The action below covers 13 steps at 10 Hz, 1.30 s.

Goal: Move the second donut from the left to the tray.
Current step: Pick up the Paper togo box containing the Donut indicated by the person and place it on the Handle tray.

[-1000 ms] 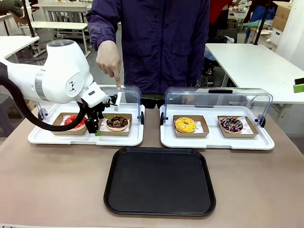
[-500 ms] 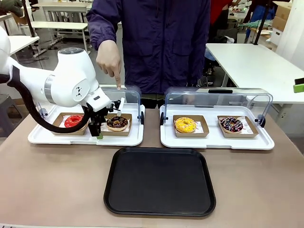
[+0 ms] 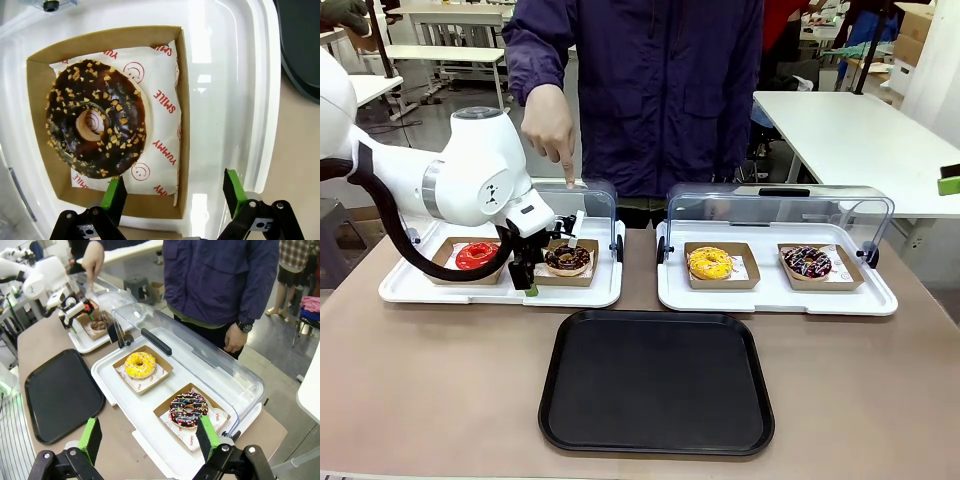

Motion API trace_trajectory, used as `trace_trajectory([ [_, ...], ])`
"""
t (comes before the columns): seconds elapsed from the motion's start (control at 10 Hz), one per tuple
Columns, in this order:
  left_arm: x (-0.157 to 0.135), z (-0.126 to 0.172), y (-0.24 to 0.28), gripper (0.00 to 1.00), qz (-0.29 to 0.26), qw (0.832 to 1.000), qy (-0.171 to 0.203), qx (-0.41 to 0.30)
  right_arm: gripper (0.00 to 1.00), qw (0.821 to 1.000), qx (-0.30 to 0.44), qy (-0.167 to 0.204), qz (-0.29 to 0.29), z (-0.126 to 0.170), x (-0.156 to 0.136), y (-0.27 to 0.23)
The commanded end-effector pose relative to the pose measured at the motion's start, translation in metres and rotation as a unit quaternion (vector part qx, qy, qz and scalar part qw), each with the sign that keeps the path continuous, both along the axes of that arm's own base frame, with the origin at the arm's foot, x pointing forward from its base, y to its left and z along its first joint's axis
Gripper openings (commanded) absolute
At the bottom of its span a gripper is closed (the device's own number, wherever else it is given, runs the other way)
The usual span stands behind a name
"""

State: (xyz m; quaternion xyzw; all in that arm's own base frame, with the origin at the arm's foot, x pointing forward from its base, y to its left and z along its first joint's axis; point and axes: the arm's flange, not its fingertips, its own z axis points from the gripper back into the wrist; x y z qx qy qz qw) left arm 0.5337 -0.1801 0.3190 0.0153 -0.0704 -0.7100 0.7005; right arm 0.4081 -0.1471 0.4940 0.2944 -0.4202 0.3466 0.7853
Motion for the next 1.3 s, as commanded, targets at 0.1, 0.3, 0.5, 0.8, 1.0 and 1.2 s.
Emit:
trace_trajectory([
  [0.1,0.0067,0.0012,-0.0011,0.43,0.007,1.0,0.012,0.022,1.0,1.0,0.003,-0.004,0.002,0.0015,0.0005,0.0011],
  [0.3,0.0055,0.0027,-0.001,0.0,0.001,1.0,0.02,0.013,1.0,1.0,0.003,-0.004,0.002,0.0015,0.0005,0.0011],
  [0.5,0.0052,0.004,-0.0008,0.0,-0.004,1.0,0.028,0.006,1.0,1.0,0.003,-0.004,0.002,0.0015,0.0005,0.0011],
  [0.8,0.0049,0.0043,-0.0005,0.0,-0.003,0.999,0.035,0.001,1.0,1.0,0.003,-0.004,0.002,0.0015,0.0005,0.0011],
  [1.0,0.0012,0.0062,-0.0032,0.0,-0.003,1.0,0.02,0.004,1.0,1.0,0.003,-0.004,0.002,0.0015,0.0005,0.0011],
  [1.2,0.003,0.0042,-0.0034,0.0,-0.014,1.0,0.005,0.013,1.0,1.0,0.003,-0.004,0.002,0.0015,0.0005,0.0011],
])
